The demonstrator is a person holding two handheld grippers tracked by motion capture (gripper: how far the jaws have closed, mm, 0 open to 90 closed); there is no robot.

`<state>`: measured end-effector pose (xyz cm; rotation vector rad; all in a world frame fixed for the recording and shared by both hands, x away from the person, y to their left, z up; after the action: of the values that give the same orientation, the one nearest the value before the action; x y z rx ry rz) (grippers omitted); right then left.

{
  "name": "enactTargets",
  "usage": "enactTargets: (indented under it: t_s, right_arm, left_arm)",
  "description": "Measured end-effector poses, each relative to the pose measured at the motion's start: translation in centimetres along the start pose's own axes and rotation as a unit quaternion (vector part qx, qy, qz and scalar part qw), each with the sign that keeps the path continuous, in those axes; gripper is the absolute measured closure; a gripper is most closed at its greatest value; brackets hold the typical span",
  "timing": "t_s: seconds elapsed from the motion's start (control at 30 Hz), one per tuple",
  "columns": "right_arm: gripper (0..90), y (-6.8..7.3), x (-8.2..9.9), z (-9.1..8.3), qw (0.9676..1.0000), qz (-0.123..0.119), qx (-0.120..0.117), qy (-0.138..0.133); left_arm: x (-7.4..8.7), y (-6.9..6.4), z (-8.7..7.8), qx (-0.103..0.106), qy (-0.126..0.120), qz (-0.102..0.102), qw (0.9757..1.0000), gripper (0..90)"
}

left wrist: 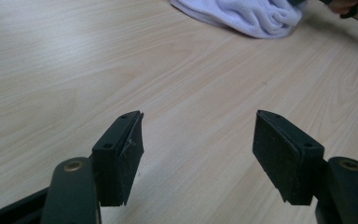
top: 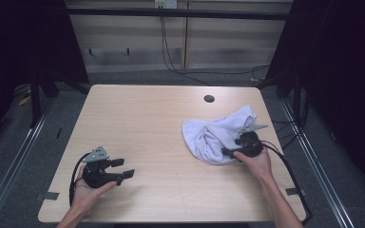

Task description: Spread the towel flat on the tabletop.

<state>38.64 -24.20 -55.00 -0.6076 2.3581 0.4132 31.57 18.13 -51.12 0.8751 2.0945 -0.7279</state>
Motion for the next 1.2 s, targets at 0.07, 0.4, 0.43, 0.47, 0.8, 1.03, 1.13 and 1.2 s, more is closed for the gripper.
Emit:
enactTargets:
  t_s: [0.07, 0.4, 0.43, 0.47, 0.8, 1.03, 1.13, 1.2]
  right_arm:
    - [21.5, 0.2, 0.5, 0.6, 0.9993, -0.021, 0.03, -0.007]
    - [70.5, 2.4, 0.5, 0.3, 0.9996, -0.012, -0.016, -0.022]
    - [71.0, 3.1, 0.5, 0.4, 0.9994, -0.015, -0.026, -0.019]
    - [71.4, 4.2, 0.6, 0.5, 0.9987, -0.021, -0.042, -0.019]
    - [68.0, 13.8, 1.7, 1.0, 0.9829, -0.101, -0.154, 0.003]
    - [40.9, 13.8, 1.1, -2.7, 0.9835, -0.082, -0.158, -0.033]
    - [39.9, 11.7, 2.3, -5.6, 0.9886, -0.058, -0.127, -0.056]
    - [38.7, 10.3, 4.0, -7.4, 0.9909, -0.041, -0.111, -0.065]
  left_arm:
    - [0.0, -0.1, 0.0, 0.001, -0.001, 0.003, 1.0, 33.4]
    - [-0.3, -0.2, 0.4, 0.005, 0.002, 0.004, 1.0, 33.3]
    - [-0.3, -0.3, 0.4, 0.01, 0.0, 0.007, 0.9999, 33.3]
    - [-0.4, -0.3, 0.5, 0.011, 0.0, 0.009, 0.9999, 33.2]
    - [-0.6, -1.2, 1.0, 0.042, 0.001, 0.015, 0.999, 43.2]
    - [-1.8, -2.4, 1.0, 0.052, -0.016, 0.037, 0.9978, 64.1]
    - [-2.5, -2.9, 1.6, 0.057, -0.018, 0.042, 0.9973, 66.3]
    - [-3.1, -3.2, 2.2, 0.06, -0.022, 0.037, 0.9973, 62.3]
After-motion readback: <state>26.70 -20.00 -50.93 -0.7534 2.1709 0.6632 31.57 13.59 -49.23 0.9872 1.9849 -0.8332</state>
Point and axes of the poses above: each handheld gripper's, and its own axes: z roughly forward along the jaws, x roughly out of its underside, y roughly to its left, the point moved 7 cm from there along z, roughly forward along the jaws, and after that the axes turned 1 degree about z, right-handed, at the moved point
